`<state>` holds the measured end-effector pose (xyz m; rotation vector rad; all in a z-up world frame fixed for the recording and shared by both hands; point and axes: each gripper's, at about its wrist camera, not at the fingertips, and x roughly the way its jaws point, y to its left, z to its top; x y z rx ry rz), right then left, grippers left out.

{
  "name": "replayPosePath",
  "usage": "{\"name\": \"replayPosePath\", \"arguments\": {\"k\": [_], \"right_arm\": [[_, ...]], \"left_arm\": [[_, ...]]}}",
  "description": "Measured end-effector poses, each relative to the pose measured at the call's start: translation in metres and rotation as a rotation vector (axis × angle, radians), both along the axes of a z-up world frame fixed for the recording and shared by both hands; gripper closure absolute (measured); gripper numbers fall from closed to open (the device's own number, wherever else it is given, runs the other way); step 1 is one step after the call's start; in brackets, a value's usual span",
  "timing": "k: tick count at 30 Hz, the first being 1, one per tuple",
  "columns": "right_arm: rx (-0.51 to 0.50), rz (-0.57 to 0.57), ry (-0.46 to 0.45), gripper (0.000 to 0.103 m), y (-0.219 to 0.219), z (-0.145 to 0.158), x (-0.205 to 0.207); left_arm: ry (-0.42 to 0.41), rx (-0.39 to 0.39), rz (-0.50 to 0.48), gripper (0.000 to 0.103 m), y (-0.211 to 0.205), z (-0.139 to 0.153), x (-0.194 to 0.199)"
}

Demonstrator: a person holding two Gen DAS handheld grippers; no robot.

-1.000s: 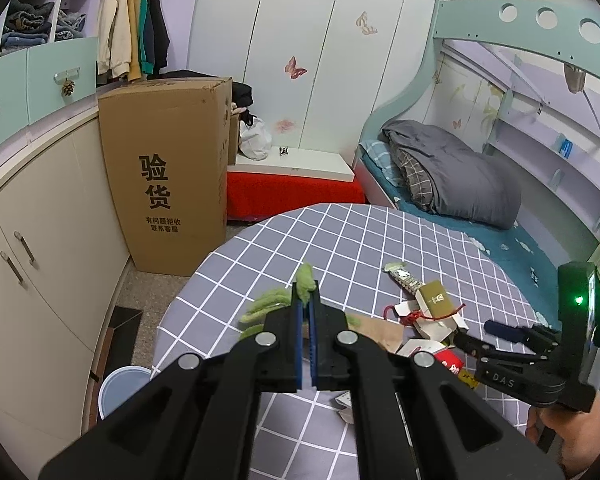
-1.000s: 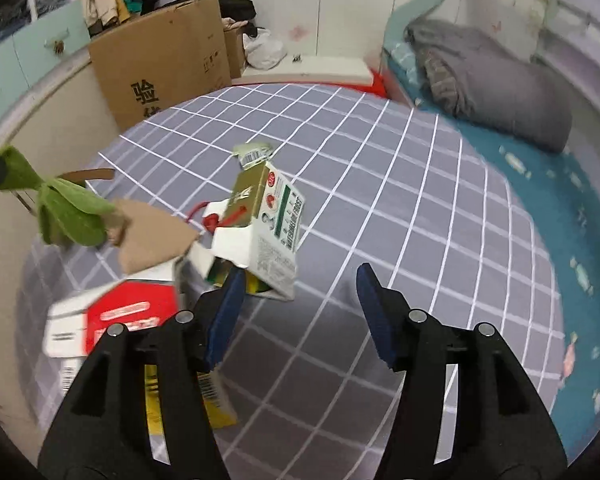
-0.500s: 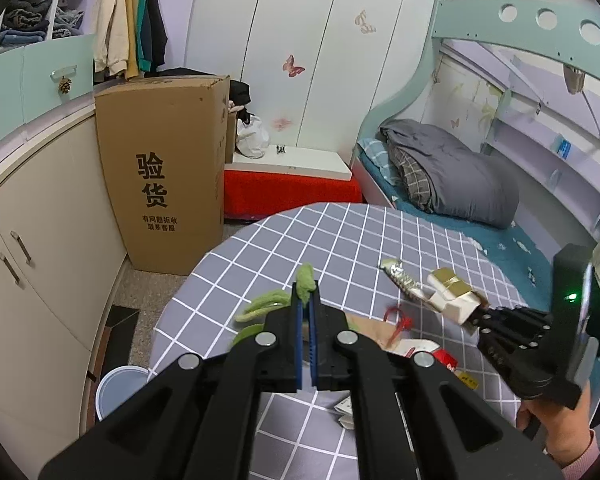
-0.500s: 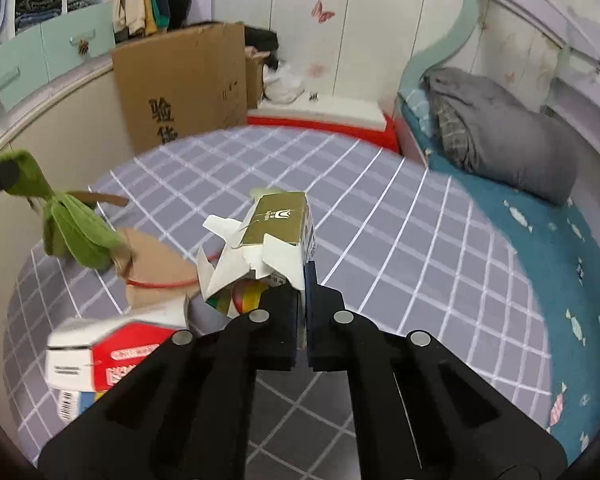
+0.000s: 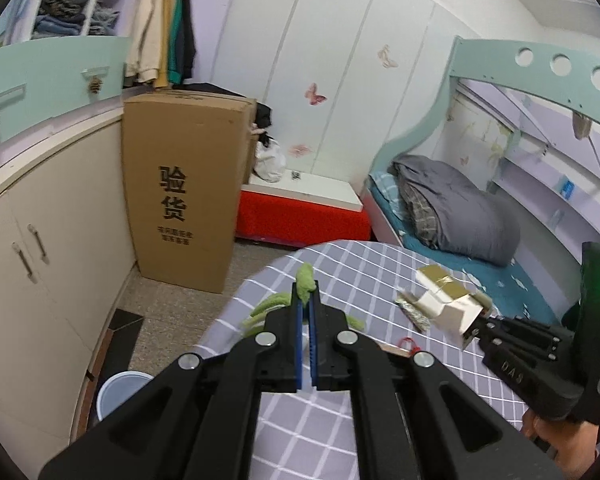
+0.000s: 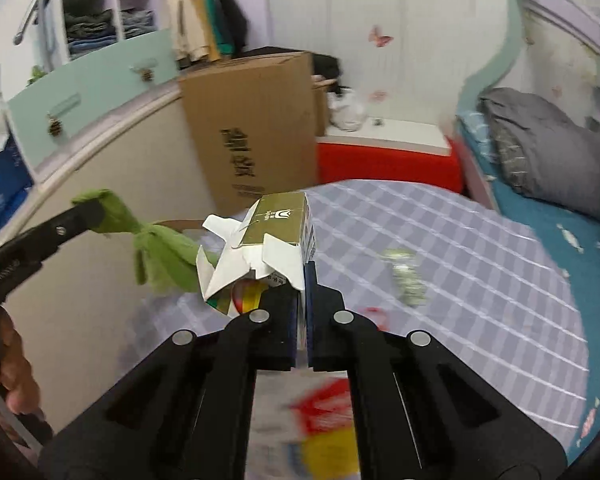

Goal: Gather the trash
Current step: 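Carry the leaves and carton to the blue bin and release them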

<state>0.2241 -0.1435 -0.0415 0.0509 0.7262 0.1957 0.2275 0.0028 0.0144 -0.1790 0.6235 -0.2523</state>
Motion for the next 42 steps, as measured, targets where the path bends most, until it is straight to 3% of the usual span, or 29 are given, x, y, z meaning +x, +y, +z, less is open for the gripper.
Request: {"name": "replayPosePath", "arguments": {"k": [7,18,28,30,32,33,42], "right_arm": [[0.056,0.133,0.051,0.1,0.089,-0.015,0.026],[0.099,0.291,0.201,0.1,0.227,-0.083,0.061],[0.096,0.279,0.287,0.1,0.268,-0.127,0.087],[0.096,0.277,0.298,0.1,0.269,-0.132,0.09],[0.092,0.272,0.305,0.1,0.27,-0.135,0.092],[0.097,0.276,0.305,0.1,0.27,-0.134,0.092],[0.073,0.284,0.297,0.1,0.276,-0.136,0.092]], "left_arm": [[0.007,0.018,0.092,0.1,0.069,-0.01,-0.001],[0.149,0.029,0.24,0.1,0.187,-0.078,0.015],[0.259,-0.001,0.286,0.099,0.233,-0.131,0.048],[0.294,-0.017,0.283,0.09,0.235,-0.142,0.054],[0.325,-0.017,0.3,0.052,0.237,-0.153,0.059],[0.326,-0.01,0.313,0.048,0.238,-0.156,0.06],[0.321,0.011,0.339,0.045,0.239,-0.16,0.056]]}}
